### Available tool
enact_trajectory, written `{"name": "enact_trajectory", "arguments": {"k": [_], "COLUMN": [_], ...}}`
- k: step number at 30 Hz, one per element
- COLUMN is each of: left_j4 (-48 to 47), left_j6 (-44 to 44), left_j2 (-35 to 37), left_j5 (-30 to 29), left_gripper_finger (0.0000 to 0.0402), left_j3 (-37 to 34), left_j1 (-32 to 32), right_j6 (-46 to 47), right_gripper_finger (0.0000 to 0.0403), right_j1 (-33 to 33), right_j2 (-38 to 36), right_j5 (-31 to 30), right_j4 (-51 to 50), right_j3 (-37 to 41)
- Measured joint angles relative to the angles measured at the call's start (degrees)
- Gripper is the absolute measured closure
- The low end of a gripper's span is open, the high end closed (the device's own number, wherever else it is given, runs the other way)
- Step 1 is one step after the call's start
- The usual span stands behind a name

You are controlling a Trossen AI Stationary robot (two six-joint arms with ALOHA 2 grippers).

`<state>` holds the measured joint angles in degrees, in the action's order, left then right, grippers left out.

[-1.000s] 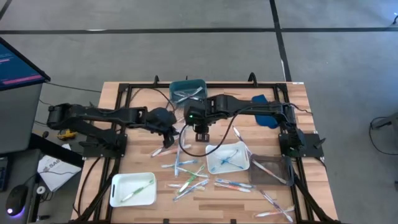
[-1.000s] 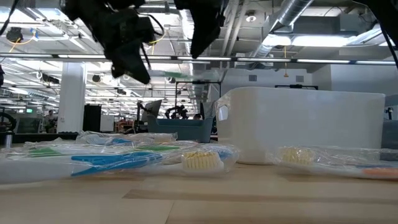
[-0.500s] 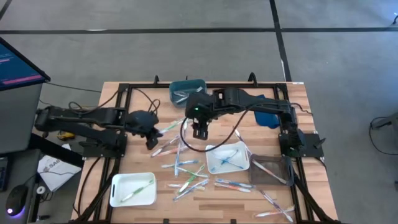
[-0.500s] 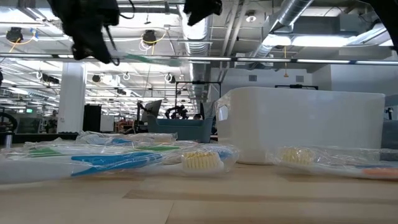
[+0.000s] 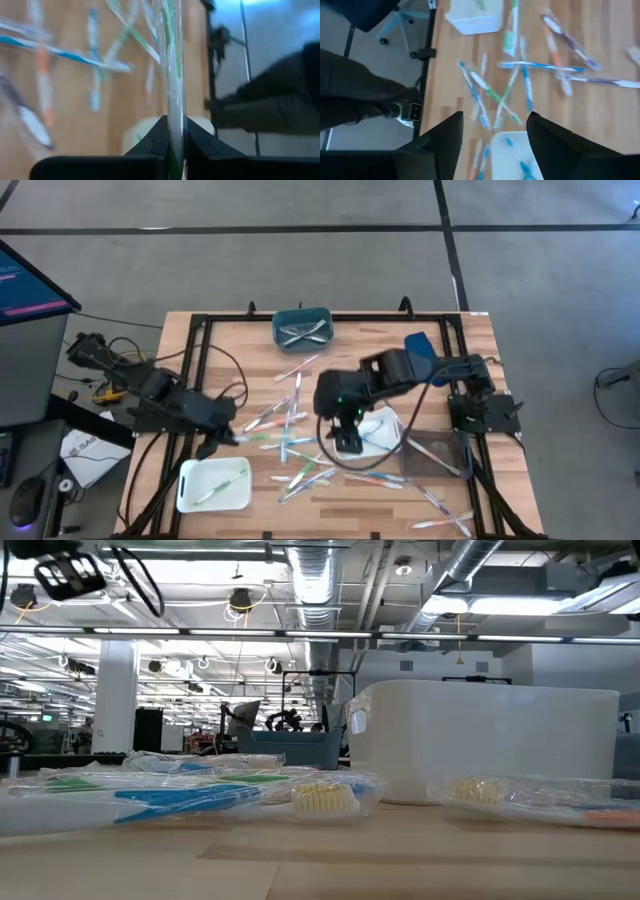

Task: Pick & Place Toothbrushes
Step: Put the green toothbrush into the bottom white bin

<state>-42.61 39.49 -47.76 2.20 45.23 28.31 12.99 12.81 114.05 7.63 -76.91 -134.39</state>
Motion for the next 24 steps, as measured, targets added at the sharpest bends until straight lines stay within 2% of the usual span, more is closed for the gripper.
{"name": "enact_trajectory", "arguments": {"k": [7, 16, 19, 24], "left_j4": [-0.09, -5.52, -8.53, -9.81], "left_j6": [7.71, 7.45, 7.97, 14.12], "left_j2": [-2.17, -4.01, -4.0, -3.99], "left_j5": [0.75, 2.48, -0.41, -9.0], "left_gripper_finger": [0.0389, 0.0389, 0.0389, 0.0389], "left_j3": [-0.02, -0.02, -0.02, -2.98], "left_j1": [12.39, 27.75, 33.14, 40.85], "right_j6": [4.94, 15.34, 18.06, 20.09], "right_gripper_finger": [0.0191, 0.0195, 0.0194, 0.0193], "right_j1": [4.03, 2.69, 2.21, 2.58], "right_j2": [-0.02, -0.01, -0.01, 0.01], "right_j5": [-2.37, -6.5, -6.5, -6.49], "right_j4": [-0.23, 2.3, 6.68, 15.63], "right_j3": [0.0, 0.0, 0.0, 0.0]}}
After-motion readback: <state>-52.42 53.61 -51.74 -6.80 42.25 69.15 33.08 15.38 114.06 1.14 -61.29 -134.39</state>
